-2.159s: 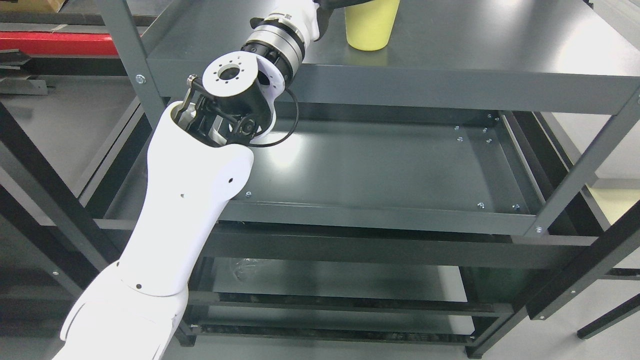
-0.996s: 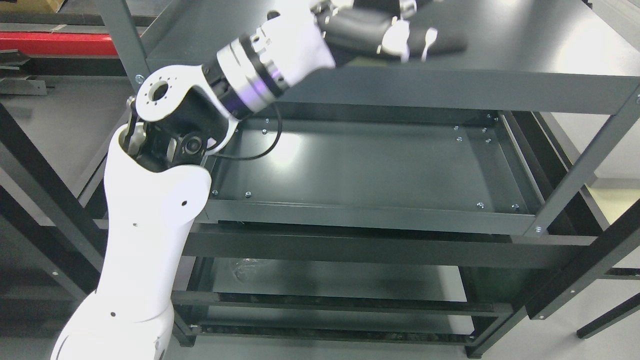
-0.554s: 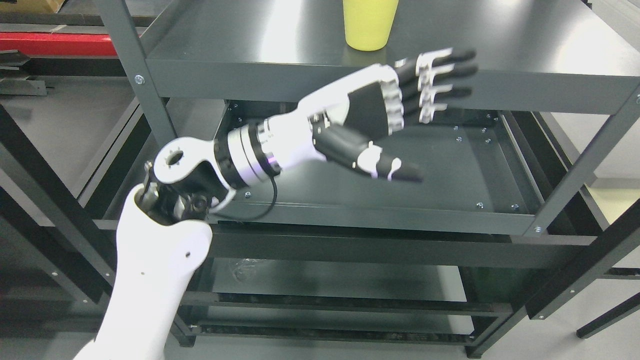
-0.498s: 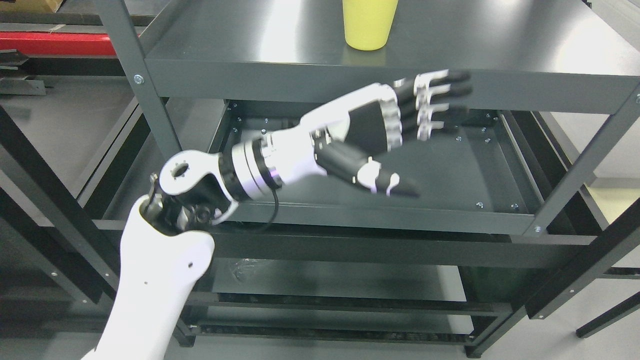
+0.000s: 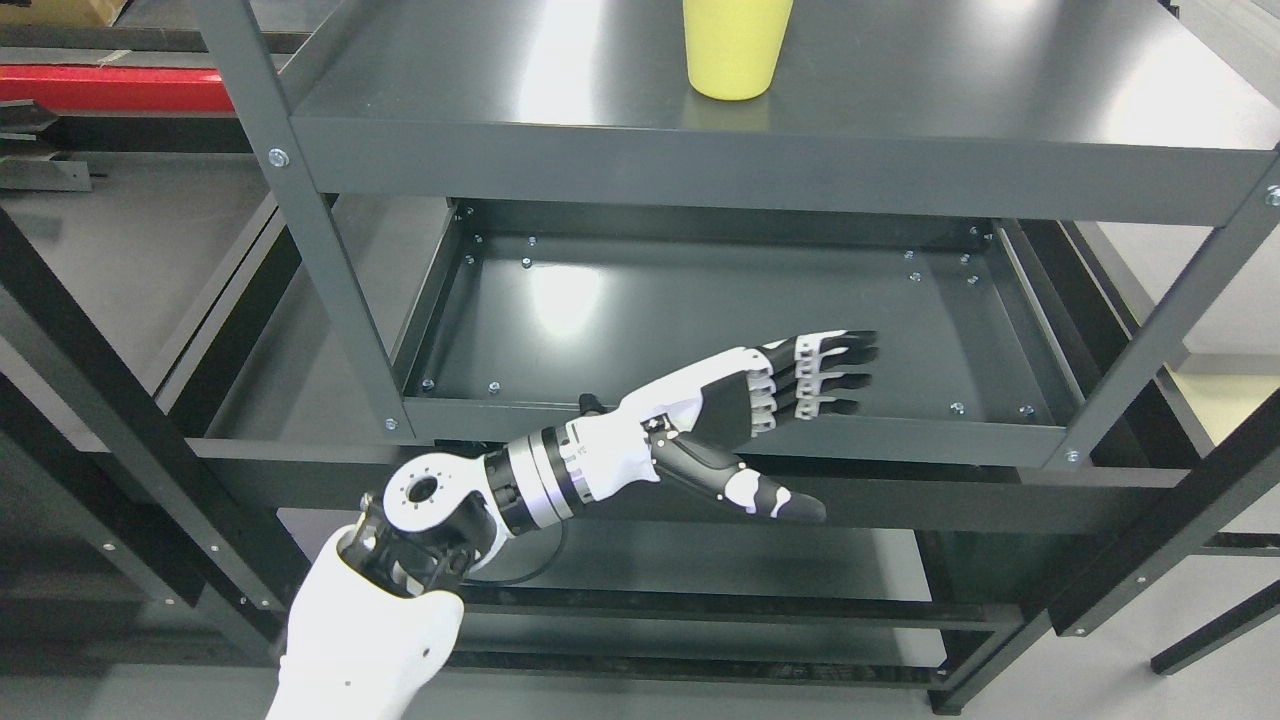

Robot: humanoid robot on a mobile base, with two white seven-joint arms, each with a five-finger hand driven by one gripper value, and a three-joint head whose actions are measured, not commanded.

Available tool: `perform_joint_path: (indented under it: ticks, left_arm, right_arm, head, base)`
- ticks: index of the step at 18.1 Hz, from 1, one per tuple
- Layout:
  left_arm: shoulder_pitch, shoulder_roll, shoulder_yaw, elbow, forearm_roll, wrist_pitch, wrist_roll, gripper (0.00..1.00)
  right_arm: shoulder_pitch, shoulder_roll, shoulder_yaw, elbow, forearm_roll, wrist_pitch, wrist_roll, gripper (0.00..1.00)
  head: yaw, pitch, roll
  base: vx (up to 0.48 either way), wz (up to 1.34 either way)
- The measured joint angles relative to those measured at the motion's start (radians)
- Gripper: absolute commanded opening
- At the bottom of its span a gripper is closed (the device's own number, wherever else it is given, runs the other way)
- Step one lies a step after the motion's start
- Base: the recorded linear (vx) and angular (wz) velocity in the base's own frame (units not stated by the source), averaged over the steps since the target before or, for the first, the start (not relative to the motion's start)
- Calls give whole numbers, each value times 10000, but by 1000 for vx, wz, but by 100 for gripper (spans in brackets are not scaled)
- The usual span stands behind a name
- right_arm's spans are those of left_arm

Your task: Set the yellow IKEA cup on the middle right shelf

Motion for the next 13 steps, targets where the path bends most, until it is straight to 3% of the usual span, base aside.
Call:
perform_joint_path:
  ticks: [6, 13]
  left_arm:
    - [666, -277, 953, 1108, -2059, -1635, 3052, 99]
    - [1501, -456, 1828, 1384, -2933, -2165, 4904, 99]
  right_arm:
    - [0, 0, 0, 0, 0, 0, -4, 99]
    - [1, 0, 0, 0, 0, 0, -53, 99]
  head:
    - [0, 0, 0]
    - [0, 0, 0]
  base:
    - [1, 2]
    - [0, 0]
